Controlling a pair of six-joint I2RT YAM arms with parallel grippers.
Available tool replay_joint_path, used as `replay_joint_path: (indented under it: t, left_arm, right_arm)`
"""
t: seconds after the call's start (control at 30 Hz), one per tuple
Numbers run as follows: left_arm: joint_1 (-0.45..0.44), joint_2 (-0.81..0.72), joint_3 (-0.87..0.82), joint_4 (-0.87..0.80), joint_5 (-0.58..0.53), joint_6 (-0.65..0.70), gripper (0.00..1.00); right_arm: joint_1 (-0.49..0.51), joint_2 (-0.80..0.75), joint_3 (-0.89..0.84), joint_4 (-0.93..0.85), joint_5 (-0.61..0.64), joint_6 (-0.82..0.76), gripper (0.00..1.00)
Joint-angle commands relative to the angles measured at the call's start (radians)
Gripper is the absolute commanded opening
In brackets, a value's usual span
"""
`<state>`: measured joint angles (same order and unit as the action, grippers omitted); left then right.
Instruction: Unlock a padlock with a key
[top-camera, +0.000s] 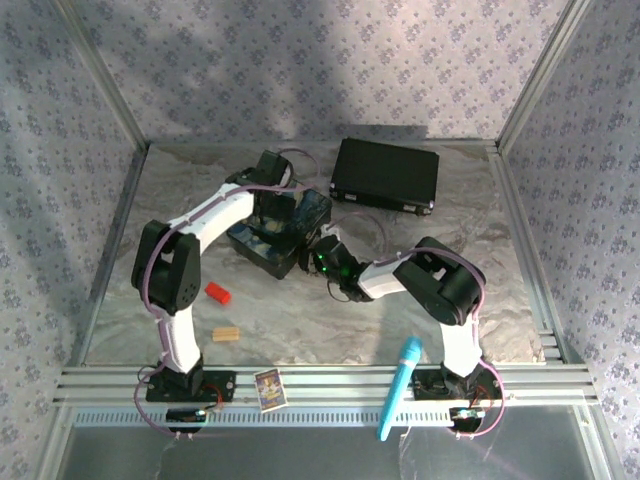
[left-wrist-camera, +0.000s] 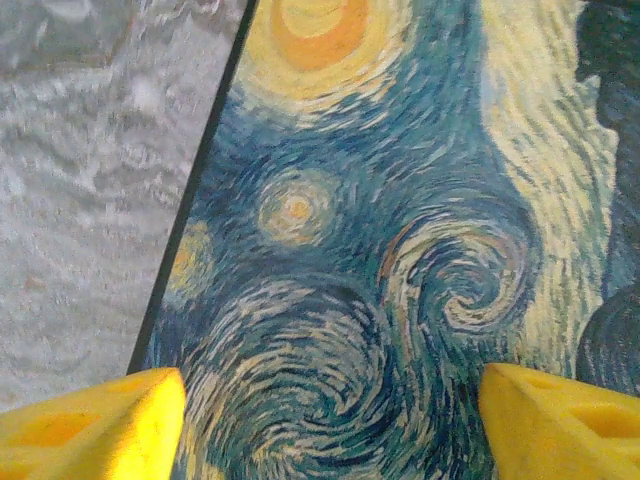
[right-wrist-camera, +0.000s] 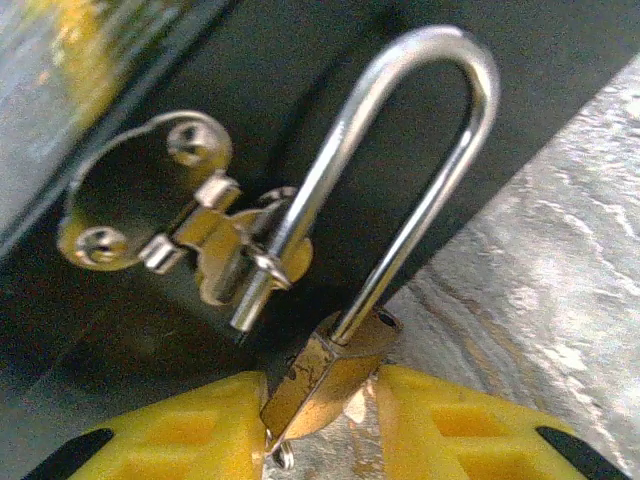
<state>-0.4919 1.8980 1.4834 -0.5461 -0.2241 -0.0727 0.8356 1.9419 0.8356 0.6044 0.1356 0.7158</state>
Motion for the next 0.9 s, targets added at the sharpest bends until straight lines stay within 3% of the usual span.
replay_joint_path:
  t: [0.0,0.23,0.43,0.57,0.77,0.87]
  left_arm:
    - [-0.042,0.04,-0.107,-0.001,-0.065,0.089,0.74]
    - [-0.075,0.049,-0.192,0.053,-0.128,0.151,0.7]
    - [-0.109,0.051,-0.209,0.071,-0.132,0.219,0.67]
    - [-0.131,0.072,-0.216,0.072,-0.157,0.25,0.66]
    - [-0.163,0.047,-0.247,0.099,-0.155,0.266,0.66]
    - [-0.162,0.032,-0.256,0.108,-0.159,0.266,0.66]
  right_arm:
    - [-0.057,0.042,-0.086,-0.187,0.009,0.125,0.33]
    - [-0.172,0.062,-0.163,-0.053,-0.092,0.248,0.24]
    - [-0.194,0.05,-0.169,-0.066,-0.069,0.248,0.17]
    - [-0.228,0.046,-0.153,-0.086,-0.116,0.243,0.13]
    - [-0.305,0.098,-0.156,0.191,-0.413,0.331,0.08]
    - [-0.31,0.085,-0.159,0.252,-0.454,0.333,0.06]
